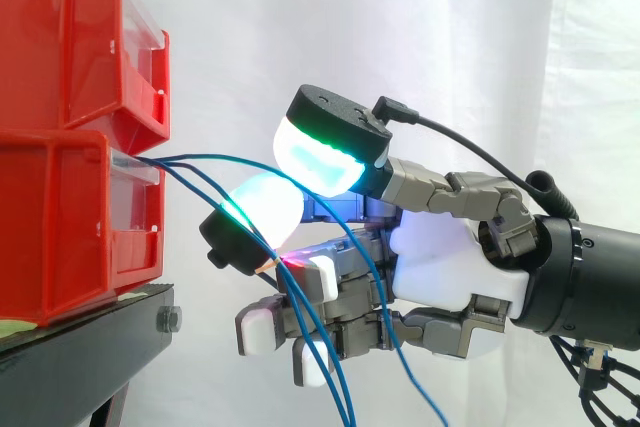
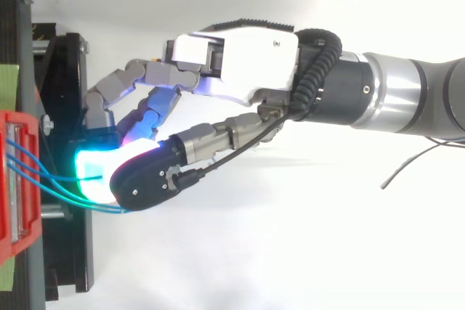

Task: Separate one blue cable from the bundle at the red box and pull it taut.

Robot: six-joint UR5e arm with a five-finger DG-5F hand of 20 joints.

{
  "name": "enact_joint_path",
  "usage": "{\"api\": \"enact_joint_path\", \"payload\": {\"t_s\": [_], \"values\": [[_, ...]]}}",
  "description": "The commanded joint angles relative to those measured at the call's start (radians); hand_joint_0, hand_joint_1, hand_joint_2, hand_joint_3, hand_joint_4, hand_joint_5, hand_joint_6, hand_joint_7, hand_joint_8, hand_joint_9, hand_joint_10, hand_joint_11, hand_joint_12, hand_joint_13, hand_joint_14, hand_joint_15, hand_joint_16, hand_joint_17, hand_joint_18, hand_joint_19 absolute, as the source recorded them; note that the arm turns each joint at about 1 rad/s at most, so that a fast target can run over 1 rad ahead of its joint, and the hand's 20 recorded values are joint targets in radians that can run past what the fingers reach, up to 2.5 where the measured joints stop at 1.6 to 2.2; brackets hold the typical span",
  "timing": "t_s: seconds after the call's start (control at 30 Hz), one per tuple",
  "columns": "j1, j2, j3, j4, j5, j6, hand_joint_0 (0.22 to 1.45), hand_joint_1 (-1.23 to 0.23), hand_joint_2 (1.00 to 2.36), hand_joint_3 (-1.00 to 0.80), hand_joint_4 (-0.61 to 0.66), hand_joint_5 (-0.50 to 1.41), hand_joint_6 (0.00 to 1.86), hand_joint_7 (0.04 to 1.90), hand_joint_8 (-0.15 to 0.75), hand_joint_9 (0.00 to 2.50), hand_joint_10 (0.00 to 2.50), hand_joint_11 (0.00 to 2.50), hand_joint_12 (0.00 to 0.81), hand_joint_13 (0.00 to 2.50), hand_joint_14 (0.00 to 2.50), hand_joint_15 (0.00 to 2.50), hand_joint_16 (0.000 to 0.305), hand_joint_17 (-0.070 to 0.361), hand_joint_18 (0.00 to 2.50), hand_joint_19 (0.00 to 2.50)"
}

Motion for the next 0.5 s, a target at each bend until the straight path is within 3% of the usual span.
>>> {"api": "enact_joint_path", "payload": {"t_s": [0.0, 0.3, 0.33, 0.37, 0.47], "values": [[0.001, 0.0, 0.0, 0.003, 0.0, -0.003, 0.58, -0.64, 1.02, -0.25, 0.1, -0.18, 0.84, 1.05, 0.308, 1.05, 0.03, 1.07, 0.357, 0.86, 0.02, 0.6, 0.049, 0.11, 0.81, 0.77], [-0.001, 0.0, 0.0, 0.002, 0.0, -0.006, 0.62, -0.72, 1.02, -0.26, -0.03, -0.19, 0.86, 1.04, 0.292, 1.03, 0.03, 1.07, 0.344, 0.85, 0.02, 0.6, 0.048, 0.107, 0.81, 0.76], [0.001, 0.0, 0.0, 0.002, 0.0, -0.006, 0.62, -0.72, 1.02, -0.25, -0.07, -0.19, 0.87, 1.06, 0.283, 1.03, 0.03, 1.06, 0.343, 0.85, 0.02, 0.6, 0.047, 0.106, 0.81, 0.76], [-0.001, 0.0, 0.0, 0.003, 0.0, -0.004, 0.62, -0.74, 1.02, -0.19, -0.22, -0.19, 0.9, 1.08, 0.262, 1.08, 0.03, 1.06, 0.334, 0.87, 0.02, 0.59, 0.046, 0.103, 0.82, 0.75], [0.001, 0.0, 0.0, 0.002, 0.0, -0.004, 0.62, -0.75, 1.03, -0.05, -0.38, -0.16, 0.92, 1.21, 0.214, 1.15, 0.03, 1.02, 0.314, 0.89, 0.02, 0.61, 0.043, 0.097, 0.83, 0.75]]}}
